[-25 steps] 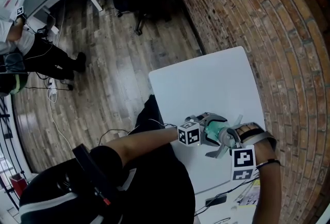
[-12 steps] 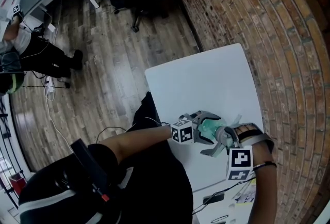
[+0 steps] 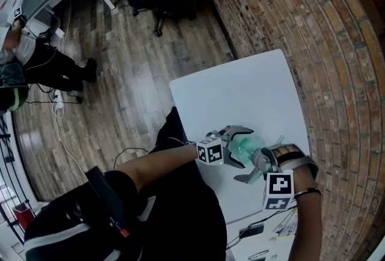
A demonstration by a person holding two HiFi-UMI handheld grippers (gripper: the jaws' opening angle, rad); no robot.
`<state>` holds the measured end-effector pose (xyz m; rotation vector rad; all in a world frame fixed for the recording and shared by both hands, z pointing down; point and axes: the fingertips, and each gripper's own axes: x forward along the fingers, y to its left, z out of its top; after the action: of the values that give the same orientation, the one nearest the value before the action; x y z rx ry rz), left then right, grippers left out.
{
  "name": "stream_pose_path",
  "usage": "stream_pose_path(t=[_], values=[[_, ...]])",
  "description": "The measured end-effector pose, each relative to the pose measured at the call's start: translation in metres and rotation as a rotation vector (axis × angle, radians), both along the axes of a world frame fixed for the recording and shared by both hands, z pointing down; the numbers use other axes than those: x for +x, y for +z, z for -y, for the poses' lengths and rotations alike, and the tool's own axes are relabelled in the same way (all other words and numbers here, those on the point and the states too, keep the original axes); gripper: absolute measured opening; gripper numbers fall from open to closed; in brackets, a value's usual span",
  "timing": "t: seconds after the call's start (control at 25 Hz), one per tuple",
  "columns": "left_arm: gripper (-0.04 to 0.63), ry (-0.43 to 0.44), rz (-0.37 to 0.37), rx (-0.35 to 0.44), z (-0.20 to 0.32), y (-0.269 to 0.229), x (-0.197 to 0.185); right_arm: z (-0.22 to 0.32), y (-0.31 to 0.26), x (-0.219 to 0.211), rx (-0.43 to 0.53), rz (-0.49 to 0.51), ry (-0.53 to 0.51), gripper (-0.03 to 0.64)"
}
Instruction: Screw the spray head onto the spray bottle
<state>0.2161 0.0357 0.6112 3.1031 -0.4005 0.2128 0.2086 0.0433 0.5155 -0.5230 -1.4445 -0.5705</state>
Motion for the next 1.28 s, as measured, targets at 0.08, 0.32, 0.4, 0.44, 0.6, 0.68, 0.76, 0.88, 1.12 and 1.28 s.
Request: stream_pose_path(t=[0.08,0.32,0.4,0.44,0.6,0.68,0.76,0.88,1.12,1.28], values=[[0.566,0.060,0.091,0.084,-0.009,0.013,0.003,0.002,0.000,0.002,-0.004,0.003,0.012,0.278],[0.569,0.044,0.121,0.064,-0.009,0.031,0.003,-0.001,0.000,0.002,-0.029,0.019,0.081,0.278],[0.565,0.026,0.108,0.058,-0.007,0.031,0.005,-0.002,0.000,0.001,-0.042,0.036,0.148,0.278],[0.560,0.020,0.102,0.054,-0.006,0.031,0.006,-0.001,0.000,0.001,-0.051,0.047,0.191,0.278],[0.557,0.017,0.091,0.048,-0.007,0.031,0.010,0.000,-0.001,0.002,-0.074,0.079,0.335,0.278],[0.557,0.019,0.089,0.049,-0.007,0.031,0.009,0.000,-0.001,0.001,-0.075,0.087,0.382,0.278],[0.557,0.020,0.084,0.050,-0.007,0.031,0.009,0.001,-0.001,0.000,-0.079,0.099,0.430,0.278],[0.557,0.019,0.078,0.050,-0.006,0.030,0.009,0.003,-0.002,-0.001,-0.088,0.124,0.527,0.278],[0.557,0.016,0.063,0.055,-0.006,0.030,0.009,0.006,-0.002,-0.001,-0.085,0.179,0.729,0.278],[0.557,0.013,0.055,0.049,-0.007,0.031,0.010,0.006,-0.003,0.000,-0.088,0.210,0.806,0.278]])
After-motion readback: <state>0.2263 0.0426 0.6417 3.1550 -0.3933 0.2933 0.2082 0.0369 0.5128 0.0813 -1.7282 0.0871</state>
